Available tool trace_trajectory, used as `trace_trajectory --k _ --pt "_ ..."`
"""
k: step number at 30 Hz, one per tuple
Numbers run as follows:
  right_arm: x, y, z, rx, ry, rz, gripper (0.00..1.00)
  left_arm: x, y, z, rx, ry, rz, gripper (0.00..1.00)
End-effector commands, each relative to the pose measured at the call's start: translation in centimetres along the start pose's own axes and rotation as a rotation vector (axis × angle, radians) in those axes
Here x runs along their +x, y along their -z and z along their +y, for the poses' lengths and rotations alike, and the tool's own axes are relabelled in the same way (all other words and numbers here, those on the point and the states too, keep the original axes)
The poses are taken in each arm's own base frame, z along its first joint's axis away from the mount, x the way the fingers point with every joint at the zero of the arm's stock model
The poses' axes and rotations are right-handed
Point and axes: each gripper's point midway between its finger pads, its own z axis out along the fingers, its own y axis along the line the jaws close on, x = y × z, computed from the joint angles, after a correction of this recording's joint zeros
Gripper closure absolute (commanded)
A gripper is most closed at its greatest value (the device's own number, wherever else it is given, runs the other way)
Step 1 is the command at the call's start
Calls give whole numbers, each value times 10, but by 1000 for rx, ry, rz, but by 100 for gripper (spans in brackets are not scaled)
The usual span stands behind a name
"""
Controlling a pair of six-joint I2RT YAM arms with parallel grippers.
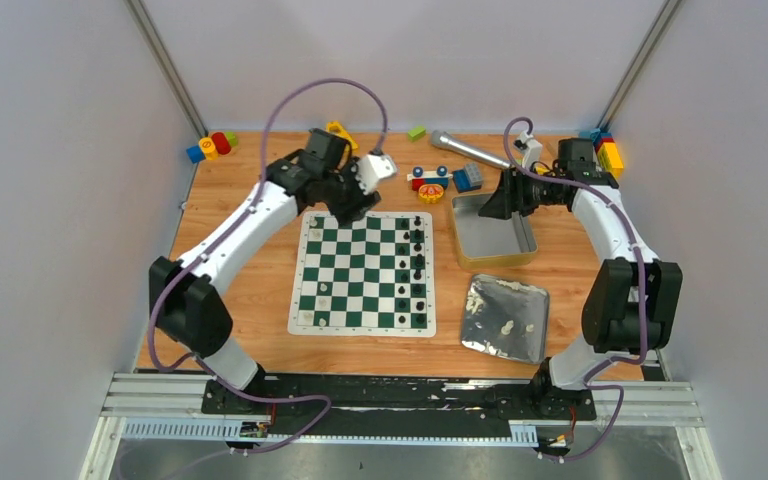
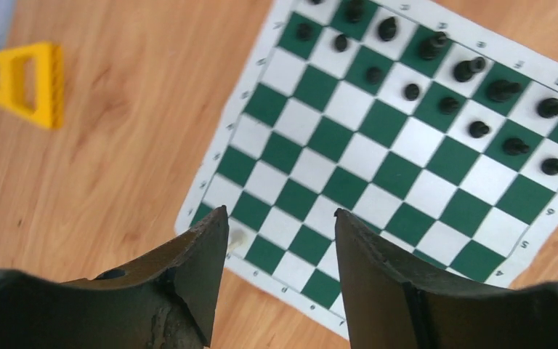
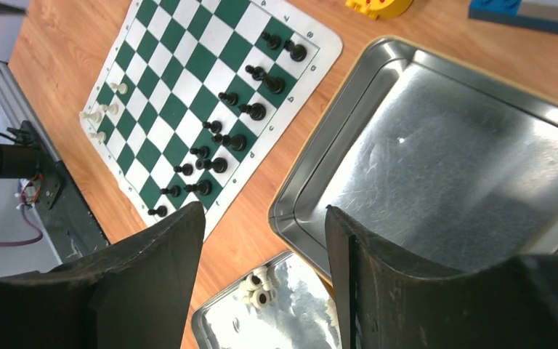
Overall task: Set up the chess pieces on the board
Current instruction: Reset both arms
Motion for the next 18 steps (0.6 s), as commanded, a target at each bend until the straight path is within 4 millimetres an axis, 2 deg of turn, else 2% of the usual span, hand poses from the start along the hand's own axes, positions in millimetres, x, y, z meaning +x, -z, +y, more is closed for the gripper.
trace_trajectory --k 1,4,5,6,7,8,9,10,11,12,13,18 --pt "-37 22 3 74 111 -82 36 6 44 47 -151 150 -143 33" --pt "-47 30 2 107 117 -104 31 22 85 81 -267 269 -229 22" --pt "-50 33 1 119 120 -112 29 27 96 84 -293 293 -248 19" --pt "-53 37 1 132 124 -121 25 40 106 97 -336 350 -264 13" --pt "-57 41 0 147 130 -129 23 42 120 100 -365 364 -291 5" --pt "-59 44 0 163 131 -136 20 56 129 110 -406 414 -300 3" --pt "-63 48 0 178 135 -146 18 58 142 112 -434 424 -325 1" --pt "-65 52 0 190 138 -153 16 72 150 119 -473 464 -330 1" --pt "-67 55 0 205 140 -161 12 79 166 123 -521 487 -348 0" --pt "-70 59 1 215 143 -170 5 89 168 125 -544 506 -350 0" --pt "-72 62 0 226 143 -177 1 95 181 127 -587 528 -361 0" --pt "-77 78 5 261 136 -215 0 125 196 121 -690 592 -349 0"
